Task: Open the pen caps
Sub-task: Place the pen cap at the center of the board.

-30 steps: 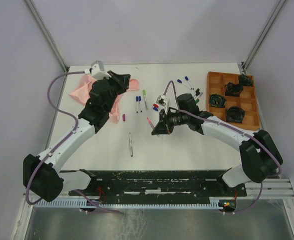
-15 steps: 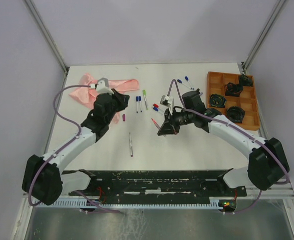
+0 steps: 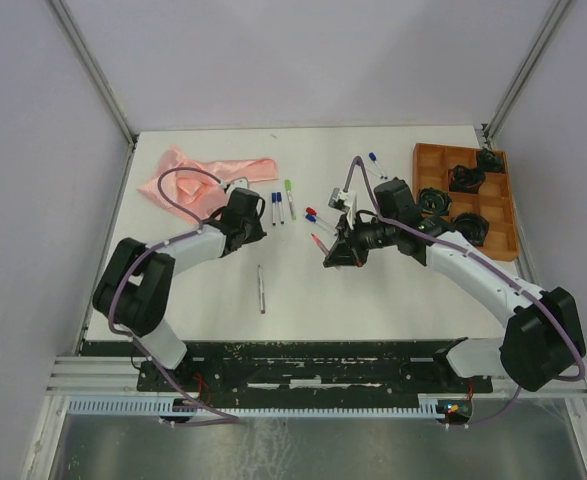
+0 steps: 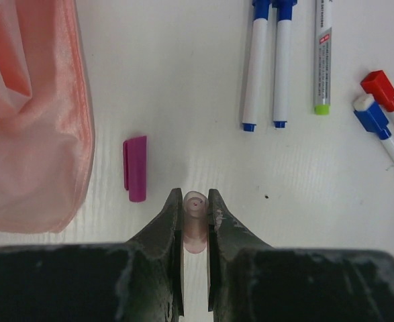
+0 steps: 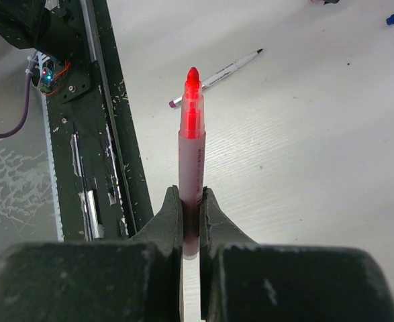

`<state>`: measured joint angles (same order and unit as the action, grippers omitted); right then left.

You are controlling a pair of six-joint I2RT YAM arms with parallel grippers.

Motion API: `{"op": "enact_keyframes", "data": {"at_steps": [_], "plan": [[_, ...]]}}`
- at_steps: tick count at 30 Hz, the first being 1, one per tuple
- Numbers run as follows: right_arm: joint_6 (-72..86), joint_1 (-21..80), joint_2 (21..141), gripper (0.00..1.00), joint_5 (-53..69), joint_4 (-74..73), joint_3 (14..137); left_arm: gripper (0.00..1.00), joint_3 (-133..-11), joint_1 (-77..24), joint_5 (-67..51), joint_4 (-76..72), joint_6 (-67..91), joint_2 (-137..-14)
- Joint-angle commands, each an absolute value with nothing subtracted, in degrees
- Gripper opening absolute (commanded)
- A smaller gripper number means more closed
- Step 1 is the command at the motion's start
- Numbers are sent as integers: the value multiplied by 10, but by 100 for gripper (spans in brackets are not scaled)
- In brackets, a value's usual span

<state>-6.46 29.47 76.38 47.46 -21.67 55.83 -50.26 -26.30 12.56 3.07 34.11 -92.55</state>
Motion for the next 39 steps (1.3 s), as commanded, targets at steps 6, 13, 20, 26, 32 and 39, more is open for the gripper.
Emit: {"op": "enact_keyframes", "data": {"at_steps": [6, 13, 20, 26, 32, 39], "plan": [[-78, 288, 750, 0, 474, -208, 577, 14, -614, -262, 186, 88, 268, -1013], [-78, 286, 750, 0, 477, -209, 577, 20, -636, -264, 187, 106, 263, -1045], [-78, 285, 751, 0, 479, -208, 577, 26, -633, -266, 188, 109, 264, -1055], [-78, 285, 752, 0, 479, -209, 577, 32, -630, -265, 187, 110, 267, -1053], [-76, 284, 754, 0, 481, -207, 576, 34, -628, -265, 186, 110, 267, -1040], [-58, 284, 758, 0, 494, -193, 570, 34, -615, -271, 172, 111, 268, -977]]}}
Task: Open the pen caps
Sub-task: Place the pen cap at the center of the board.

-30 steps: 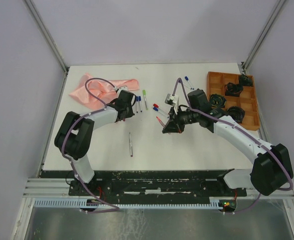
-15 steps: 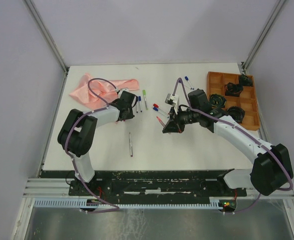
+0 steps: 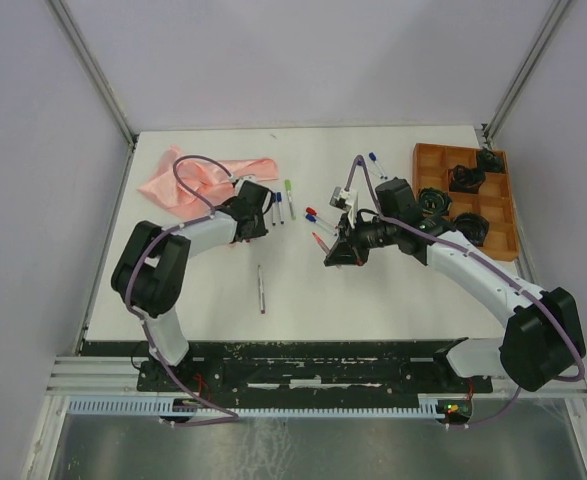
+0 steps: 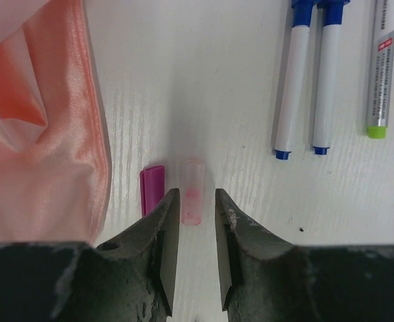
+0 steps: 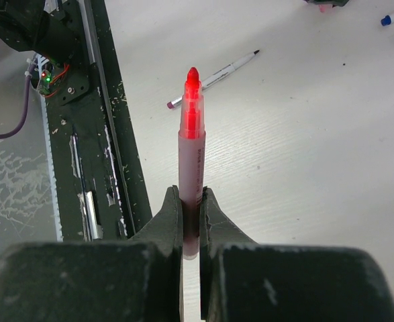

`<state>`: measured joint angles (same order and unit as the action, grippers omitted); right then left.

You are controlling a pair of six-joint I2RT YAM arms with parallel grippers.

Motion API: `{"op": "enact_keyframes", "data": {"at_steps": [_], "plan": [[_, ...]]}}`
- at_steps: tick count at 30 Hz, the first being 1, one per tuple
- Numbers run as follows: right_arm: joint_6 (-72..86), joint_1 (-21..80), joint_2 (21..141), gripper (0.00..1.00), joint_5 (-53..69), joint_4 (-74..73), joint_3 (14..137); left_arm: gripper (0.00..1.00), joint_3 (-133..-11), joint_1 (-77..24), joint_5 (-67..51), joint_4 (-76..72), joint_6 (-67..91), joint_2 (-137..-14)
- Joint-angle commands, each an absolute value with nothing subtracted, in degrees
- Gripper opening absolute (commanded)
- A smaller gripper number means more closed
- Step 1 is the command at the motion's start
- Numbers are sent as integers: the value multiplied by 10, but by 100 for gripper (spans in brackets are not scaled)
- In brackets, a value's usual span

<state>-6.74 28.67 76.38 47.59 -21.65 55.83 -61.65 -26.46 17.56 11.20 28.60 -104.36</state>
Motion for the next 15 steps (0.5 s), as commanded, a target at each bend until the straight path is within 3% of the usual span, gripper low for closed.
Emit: {"op": "enact_keyframes", "data": {"at_steps": [1, 6, 11, 15], "plan": [[-55, 284, 759, 0, 497, -190, 570, 35, -612, -271, 170, 112, 268, -963], [-27, 285, 762, 0, 510, -165, 559, 36, -572, -277, 164, 101, 263, -872], [24, 288, 773, 0, 523, -117, 542, 39, -438, -279, 119, 10, 251, -717], [58, 300, 780, 0, 517, -81, 527, 55, -321, -277, 108, -70, 256, -567]]}}
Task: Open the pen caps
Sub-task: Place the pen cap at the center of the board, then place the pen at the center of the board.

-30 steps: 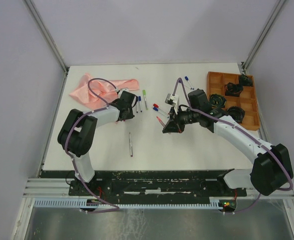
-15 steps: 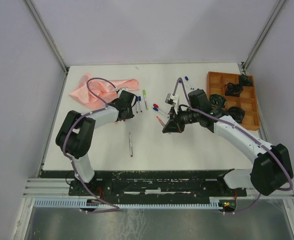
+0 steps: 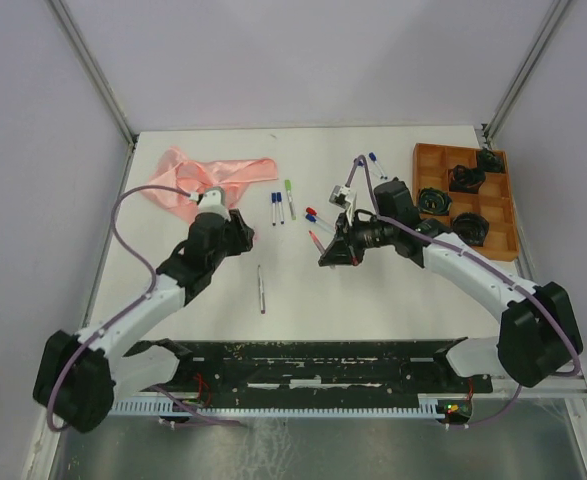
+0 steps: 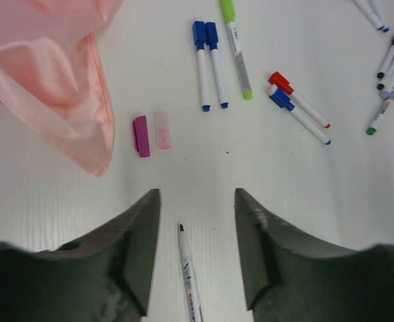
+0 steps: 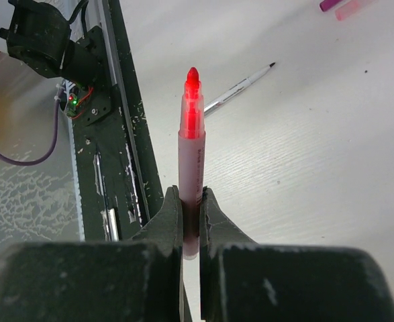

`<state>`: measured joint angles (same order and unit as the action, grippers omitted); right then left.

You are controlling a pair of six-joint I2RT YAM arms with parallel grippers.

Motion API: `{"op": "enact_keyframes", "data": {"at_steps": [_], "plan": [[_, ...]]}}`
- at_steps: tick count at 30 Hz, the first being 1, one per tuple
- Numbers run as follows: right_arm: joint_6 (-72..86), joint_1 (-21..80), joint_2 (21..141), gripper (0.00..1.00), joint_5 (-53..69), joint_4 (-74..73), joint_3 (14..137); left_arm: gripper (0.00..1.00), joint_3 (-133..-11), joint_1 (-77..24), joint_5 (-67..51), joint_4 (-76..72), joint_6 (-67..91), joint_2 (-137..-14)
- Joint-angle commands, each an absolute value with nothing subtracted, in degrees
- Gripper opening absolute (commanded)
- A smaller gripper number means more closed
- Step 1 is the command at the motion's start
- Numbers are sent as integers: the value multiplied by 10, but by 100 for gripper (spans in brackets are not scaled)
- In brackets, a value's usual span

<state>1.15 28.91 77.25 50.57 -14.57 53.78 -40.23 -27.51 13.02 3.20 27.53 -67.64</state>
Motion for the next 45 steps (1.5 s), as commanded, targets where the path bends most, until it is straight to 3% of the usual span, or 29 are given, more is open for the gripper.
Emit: {"op": "enact_keyframes", "data": {"at_steps": [1, 4, 7, 16, 22, 31, 41, 45], "plan": [[68, 304, 784, 1, 512, -76, 524, 62, -293, -277, 111, -85, 266, -529], [94, 323, 800, 1, 489, -68, 526, 80, -207, -277, 111, -129, 291, -405], [121, 346, 827, 0, 454, -58, 529, 85, -149, -277, 121, -134, 315, -304], [237, 424, 983, 0, 245, -155, 633, 86, -127, -278, 161, -25, 340, -166], [299, 449, 1088, 0, 195, -228, 733, 86, -122, -277, 164, 4, 350, -153], [378, 503, 1136, 1, 101, -270, 780, 85, -117, -277, 168, 21, 355, -115], [409, 521, 1175, 17, 90, -282, 811, 84, -111, -277, 177, 36, 361, -83], [416, 521, 1184, 34, 89, -283, 813, 84, -109, -278, 177, 36, 360, -85]]}}
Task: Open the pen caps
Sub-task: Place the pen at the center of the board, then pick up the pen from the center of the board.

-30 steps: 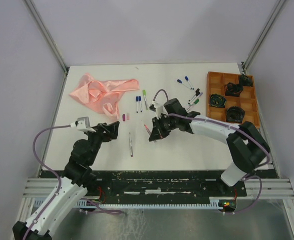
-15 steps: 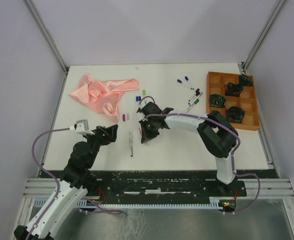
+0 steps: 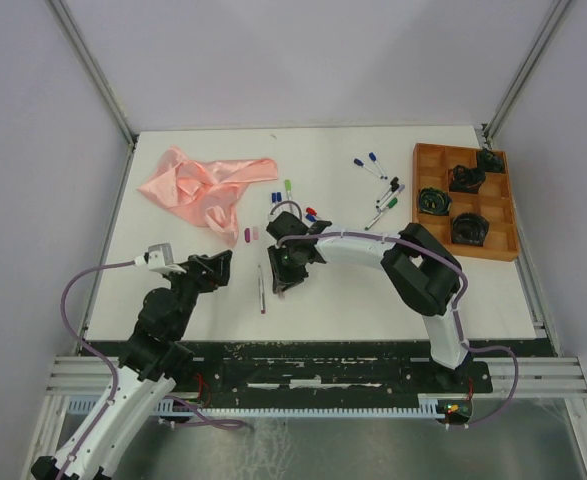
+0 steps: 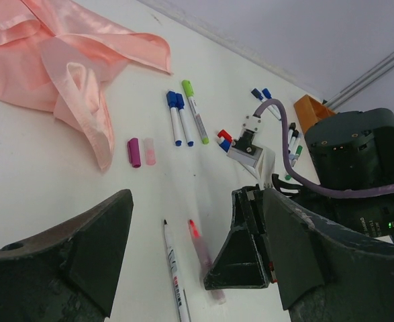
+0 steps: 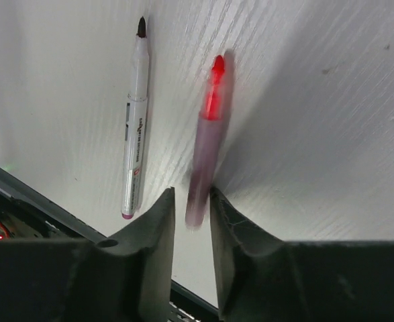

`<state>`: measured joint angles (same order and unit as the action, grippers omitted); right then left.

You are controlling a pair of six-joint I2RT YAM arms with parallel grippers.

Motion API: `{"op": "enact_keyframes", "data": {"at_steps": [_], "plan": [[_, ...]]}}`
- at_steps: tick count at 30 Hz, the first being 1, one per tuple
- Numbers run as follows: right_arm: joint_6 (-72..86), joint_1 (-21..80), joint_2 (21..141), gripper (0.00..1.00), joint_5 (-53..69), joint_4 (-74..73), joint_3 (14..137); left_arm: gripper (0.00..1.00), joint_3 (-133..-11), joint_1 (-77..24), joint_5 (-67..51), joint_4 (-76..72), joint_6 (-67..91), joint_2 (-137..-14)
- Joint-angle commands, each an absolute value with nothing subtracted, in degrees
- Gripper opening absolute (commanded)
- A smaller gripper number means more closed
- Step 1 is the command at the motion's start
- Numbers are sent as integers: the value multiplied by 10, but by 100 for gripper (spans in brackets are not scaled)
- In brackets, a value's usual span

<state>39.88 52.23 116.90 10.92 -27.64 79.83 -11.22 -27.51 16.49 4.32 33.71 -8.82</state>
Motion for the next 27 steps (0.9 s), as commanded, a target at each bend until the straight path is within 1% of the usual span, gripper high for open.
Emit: {"op": "enact_keyframes", "data": {"at_steps": [1, 2, 4, 14, 22, 23, 27], "plan": [[418, 521, 1186, 38, 91, -283, 814, 84, -109, -277, 176, 36, 360, -87], [419, 521, 1187, 41, 93, -283, 813, 84, -109, -278, 176, 35, 360, -87], [419, 521, 1188, 42, 101, -277, 811, 84, -110, -277, 177, 37, 360, -88], [407, 521, 1181, 43, 101, -271, 811, 84, -111, -277, 173, 40, 362, -87], [359, 517, 1117, 43, 105, -249, 804, 83, -106, -277, 169, 39, 367, -105], [348, 514, 1105, 43, 107, -244, 803, 83, -107, -277, 169, 41, 368, -111], [290, 495, 1055, 43, 130, -235, 793, 76, -116, -277, 188, 62, 386, -161]]}}
